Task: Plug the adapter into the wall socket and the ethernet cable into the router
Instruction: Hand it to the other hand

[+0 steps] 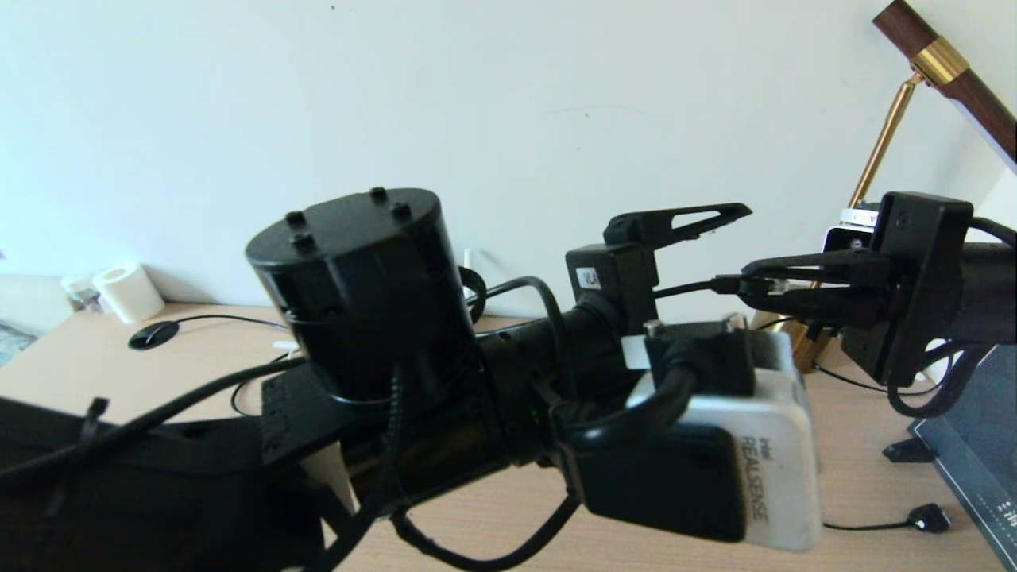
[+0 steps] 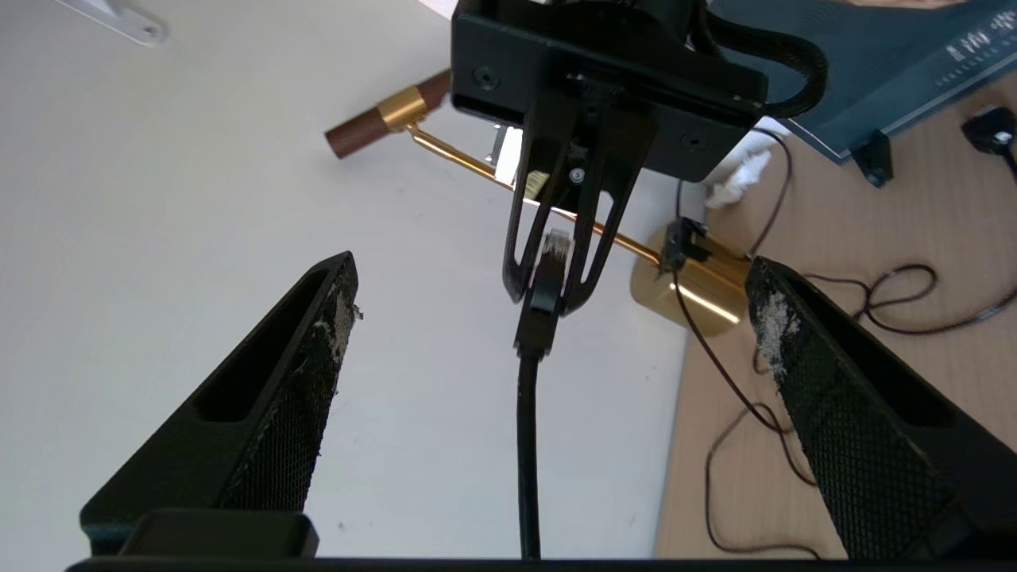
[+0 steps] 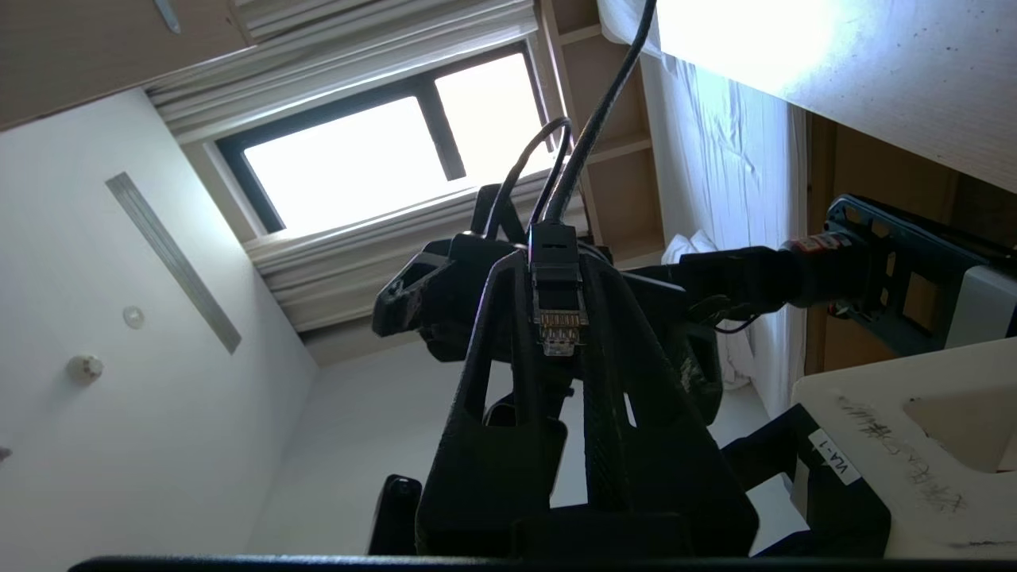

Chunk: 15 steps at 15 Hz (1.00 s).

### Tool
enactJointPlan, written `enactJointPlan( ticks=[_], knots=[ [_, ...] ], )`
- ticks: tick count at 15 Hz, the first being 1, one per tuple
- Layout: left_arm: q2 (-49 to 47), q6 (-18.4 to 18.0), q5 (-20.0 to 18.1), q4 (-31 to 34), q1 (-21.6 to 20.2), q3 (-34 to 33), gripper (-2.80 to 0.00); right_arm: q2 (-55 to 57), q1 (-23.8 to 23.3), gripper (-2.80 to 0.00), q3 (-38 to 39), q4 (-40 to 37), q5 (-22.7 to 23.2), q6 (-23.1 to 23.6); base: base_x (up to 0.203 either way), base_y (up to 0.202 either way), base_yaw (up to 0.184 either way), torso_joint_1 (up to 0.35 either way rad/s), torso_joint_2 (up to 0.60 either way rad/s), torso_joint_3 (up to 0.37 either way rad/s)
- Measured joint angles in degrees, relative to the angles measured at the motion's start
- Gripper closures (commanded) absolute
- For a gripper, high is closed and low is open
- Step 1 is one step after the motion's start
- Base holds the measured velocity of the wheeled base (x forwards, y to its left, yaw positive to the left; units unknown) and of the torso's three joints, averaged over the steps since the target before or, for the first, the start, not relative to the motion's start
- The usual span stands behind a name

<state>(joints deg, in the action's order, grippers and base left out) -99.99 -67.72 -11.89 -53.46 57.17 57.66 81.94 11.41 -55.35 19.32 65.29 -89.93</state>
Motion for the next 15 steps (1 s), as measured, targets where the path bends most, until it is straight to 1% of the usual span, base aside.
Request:
enactJointPlan(
  ticks=[3, 5, 8, 11, 15],
  knots=[
    [-1.73, 0.88, -3.9, -4.07, -3.33, -1.2, -2.8, -0.14, 0.0, 0.0, 0.26, 2.47, -0.02, 0.0, 0.0, 0.0, 0.0, 0.0, 0.0, 0.0],
    [-2.21, 2.57, -6.58, -5.83, -5.32, -1.51, -2.8, -0.02, 0.19, 0.0, 0.72, 4.21, 0.04, 0.0, 0.0, 0.0, 0.0, 0.0, 0.0, 0.0],
    [-2.57, 3.17, -8.77, -6.78, -6.93, -1.49, -2.8, 0.16, 0.49, 0.0, 0.83, 4.32, 0.06, 0.05, 0.0, 0.0, 0.0, 0.0, 0.0, 0.0],
    [-3.04, 3.18, -10.4, -6.78, -7.55, -0.34, -2.8, 0.51, 1.02, 0.0, 1.0, 4.33, 0.09, 0.33, 0.0, 0.0, 0.0, 0.0, 0.0, 0.0],
    [-4.72, 2.95, -10.69, -7.5, -7.99, 0.5, -2.8, 0.86, 1.23, 0.0, 1.83, 4.36, 0.08, 0.43, 0.0, 0.0, 0.0, 0.0, 0.0, 0.0]
  ],
)
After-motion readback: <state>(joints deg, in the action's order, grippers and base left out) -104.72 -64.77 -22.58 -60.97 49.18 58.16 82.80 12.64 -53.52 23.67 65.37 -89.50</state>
